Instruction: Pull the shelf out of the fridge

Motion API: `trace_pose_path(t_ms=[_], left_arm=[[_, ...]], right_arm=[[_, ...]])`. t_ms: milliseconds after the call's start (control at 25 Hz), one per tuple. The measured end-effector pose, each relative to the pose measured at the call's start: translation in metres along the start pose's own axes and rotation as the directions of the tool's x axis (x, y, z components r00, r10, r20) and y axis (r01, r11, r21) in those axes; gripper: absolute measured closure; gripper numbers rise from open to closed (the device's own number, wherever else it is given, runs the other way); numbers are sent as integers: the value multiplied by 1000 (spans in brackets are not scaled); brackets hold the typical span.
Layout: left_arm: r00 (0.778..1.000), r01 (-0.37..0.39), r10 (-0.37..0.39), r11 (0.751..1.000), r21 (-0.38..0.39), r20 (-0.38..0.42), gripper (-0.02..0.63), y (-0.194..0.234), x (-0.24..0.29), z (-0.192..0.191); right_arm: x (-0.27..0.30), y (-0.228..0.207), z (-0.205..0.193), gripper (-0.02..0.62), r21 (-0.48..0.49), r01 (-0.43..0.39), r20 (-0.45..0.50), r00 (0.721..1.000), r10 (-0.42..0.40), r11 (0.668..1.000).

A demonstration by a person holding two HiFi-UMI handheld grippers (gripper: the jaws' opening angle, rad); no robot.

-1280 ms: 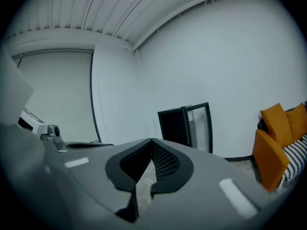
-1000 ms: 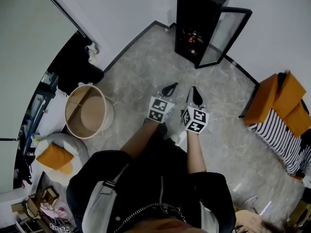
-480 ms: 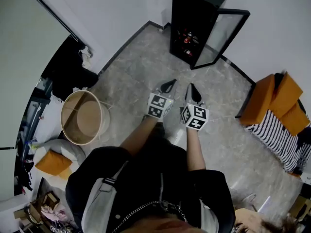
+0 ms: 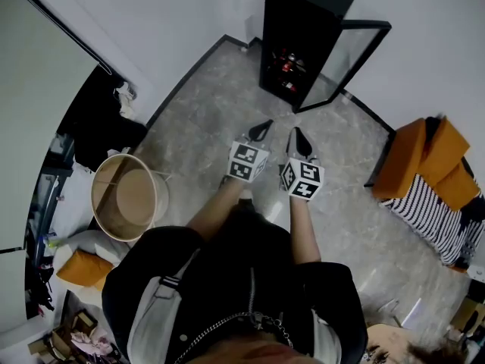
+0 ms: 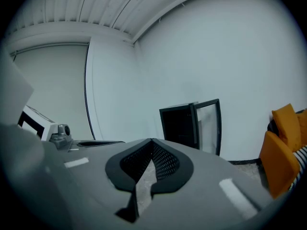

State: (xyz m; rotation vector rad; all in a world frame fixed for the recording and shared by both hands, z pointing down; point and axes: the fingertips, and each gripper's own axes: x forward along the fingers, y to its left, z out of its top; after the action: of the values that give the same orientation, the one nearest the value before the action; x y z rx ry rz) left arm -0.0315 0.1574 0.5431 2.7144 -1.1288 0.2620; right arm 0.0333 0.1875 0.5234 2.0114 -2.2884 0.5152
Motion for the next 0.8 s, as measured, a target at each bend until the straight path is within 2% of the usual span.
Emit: trace_pose_path(t_ms=[400,800], left_arm=[[998,57,-57,998,8,-14,598,36,23,-2],[997,72,-73,997,-6,-25,597,52,34,-6]], right_arm=[[39,7,0,592,24,49,-8,999,-49,998],[52,5,-5,592,11,76,-37,996,-75,997]])
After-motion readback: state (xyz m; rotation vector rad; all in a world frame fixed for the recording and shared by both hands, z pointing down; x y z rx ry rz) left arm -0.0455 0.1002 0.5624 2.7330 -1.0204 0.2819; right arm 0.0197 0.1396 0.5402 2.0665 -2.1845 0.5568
